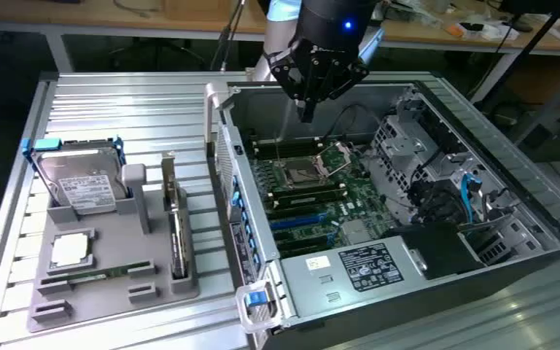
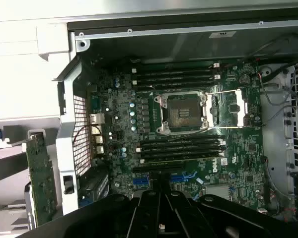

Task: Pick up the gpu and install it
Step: 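Reach for the gpu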

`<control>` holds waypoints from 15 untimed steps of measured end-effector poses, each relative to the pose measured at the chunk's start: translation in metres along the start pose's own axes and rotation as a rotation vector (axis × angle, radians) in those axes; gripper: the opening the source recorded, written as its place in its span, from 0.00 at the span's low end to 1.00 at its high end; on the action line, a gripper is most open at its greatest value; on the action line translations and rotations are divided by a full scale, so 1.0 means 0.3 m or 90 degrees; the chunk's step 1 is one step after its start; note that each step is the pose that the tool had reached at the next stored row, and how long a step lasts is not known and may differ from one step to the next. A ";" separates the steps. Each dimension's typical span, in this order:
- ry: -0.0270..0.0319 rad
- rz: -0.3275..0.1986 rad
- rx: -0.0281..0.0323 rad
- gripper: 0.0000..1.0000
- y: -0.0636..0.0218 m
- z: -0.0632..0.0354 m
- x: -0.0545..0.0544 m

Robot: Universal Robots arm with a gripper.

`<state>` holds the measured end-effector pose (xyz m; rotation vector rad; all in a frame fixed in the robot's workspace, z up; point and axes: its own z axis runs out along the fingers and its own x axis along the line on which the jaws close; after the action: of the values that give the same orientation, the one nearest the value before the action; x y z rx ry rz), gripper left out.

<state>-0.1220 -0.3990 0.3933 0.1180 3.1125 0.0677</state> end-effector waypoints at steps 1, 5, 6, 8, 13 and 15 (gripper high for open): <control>0.0000 0.000 0.0000 0.11 0.000 0.000 0.000; 0.0000 0.000 0.0000 0.11 -0.001 0.000 0.014; 0.0000 0.000 0.0000 0.11 -0.001 0.000 0.014; 0.0000 0.000 0.0000 0.11 -0.001 0.000 0.016; 0.0000 0.000 0.0000 0.11 -0.002 0.000 0.021; 0.0000 0.000 0.0000 0.11 -0.002 0.000 0.023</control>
<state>-0.1289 -0.3989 0.3932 0.1180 3.1125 0.0677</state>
